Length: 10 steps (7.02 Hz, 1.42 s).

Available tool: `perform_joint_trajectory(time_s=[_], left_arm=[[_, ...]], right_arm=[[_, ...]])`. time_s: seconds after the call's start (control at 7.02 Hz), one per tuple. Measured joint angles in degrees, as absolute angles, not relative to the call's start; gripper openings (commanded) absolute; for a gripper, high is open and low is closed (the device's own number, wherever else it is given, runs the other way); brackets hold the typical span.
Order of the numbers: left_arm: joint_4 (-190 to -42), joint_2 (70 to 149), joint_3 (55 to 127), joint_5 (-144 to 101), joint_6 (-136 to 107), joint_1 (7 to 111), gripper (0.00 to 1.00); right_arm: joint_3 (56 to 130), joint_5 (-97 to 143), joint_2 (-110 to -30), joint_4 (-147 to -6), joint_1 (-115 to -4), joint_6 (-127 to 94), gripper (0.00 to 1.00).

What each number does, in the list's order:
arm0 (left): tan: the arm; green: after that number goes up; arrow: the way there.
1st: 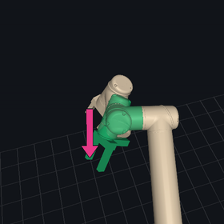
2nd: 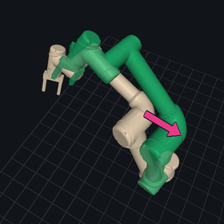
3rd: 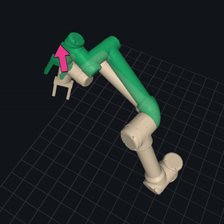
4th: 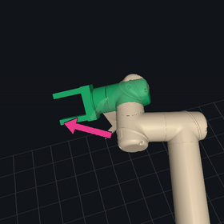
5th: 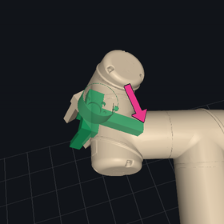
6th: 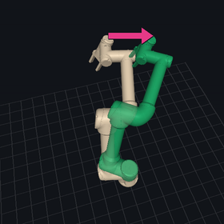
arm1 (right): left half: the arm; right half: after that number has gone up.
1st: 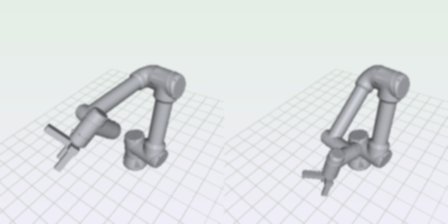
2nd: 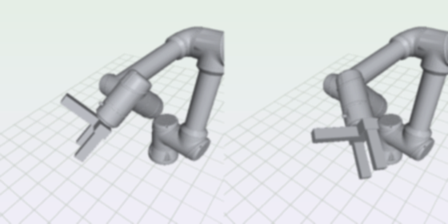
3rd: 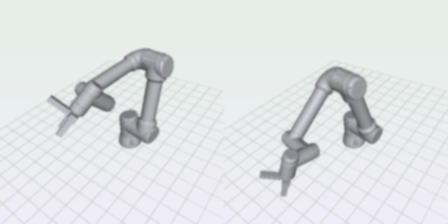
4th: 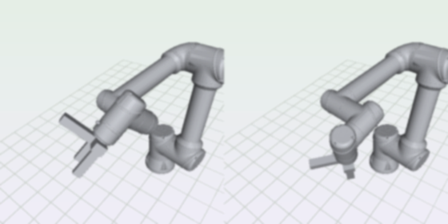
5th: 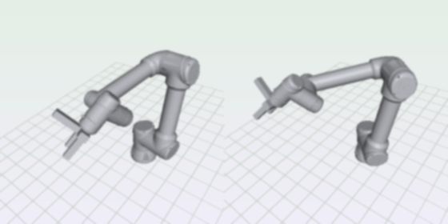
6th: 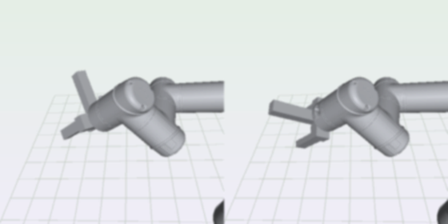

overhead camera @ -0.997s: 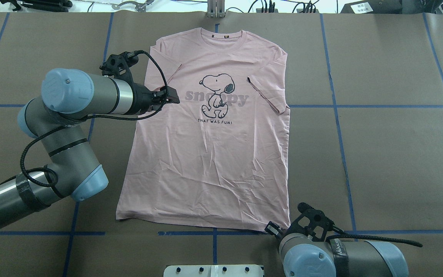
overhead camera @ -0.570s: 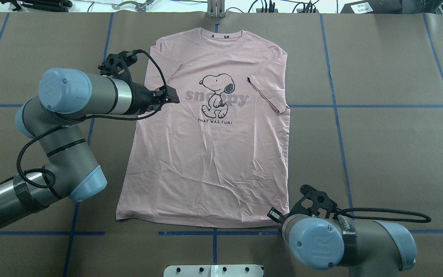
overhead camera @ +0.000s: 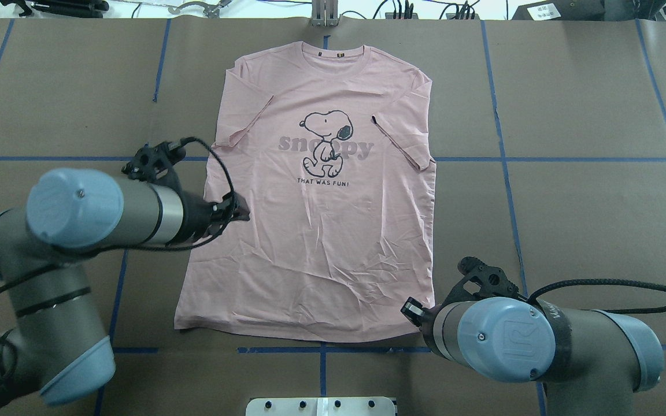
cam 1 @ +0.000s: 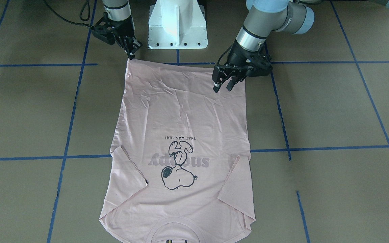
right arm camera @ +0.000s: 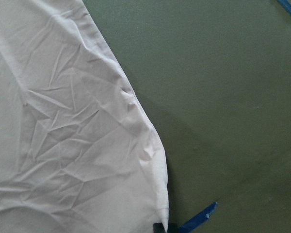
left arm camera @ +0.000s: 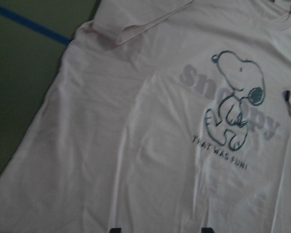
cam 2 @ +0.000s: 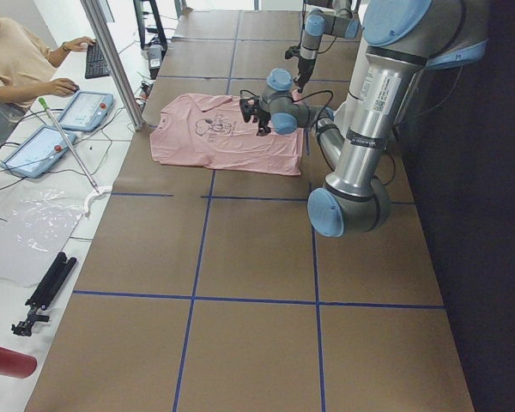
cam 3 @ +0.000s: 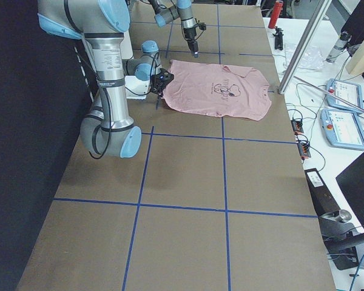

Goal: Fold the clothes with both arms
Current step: 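Bring both grippers down to the hem corners nearest the robot, then grasp the hem corners with both grippers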

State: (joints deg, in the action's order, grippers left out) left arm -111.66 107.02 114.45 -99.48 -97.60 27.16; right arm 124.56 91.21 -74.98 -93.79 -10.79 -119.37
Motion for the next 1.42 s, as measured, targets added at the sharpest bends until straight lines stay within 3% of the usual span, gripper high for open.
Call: perform_joint_trajectory(time_s=[0.28,0.57,1.42], left_arm=[[-110.19,100.11,119.42,-98.21,-101.21,20.43,0.69],[-109.56,96.76,119.99,-98.02,-102.40,17.66,0.63],[-109.16,95.67,116.00,-98.09,-104.61,15.67,0.61]], right_arm=[[124.79,91.15,-75.12,-93.78,-10.76,-119.41,0.00],[124.73,91.04,-75.44,-93.78,-10.66,-119.44,0.00],[124.36,91.04,-75.58,-93.78,-10.49,-119.28,0.00]])
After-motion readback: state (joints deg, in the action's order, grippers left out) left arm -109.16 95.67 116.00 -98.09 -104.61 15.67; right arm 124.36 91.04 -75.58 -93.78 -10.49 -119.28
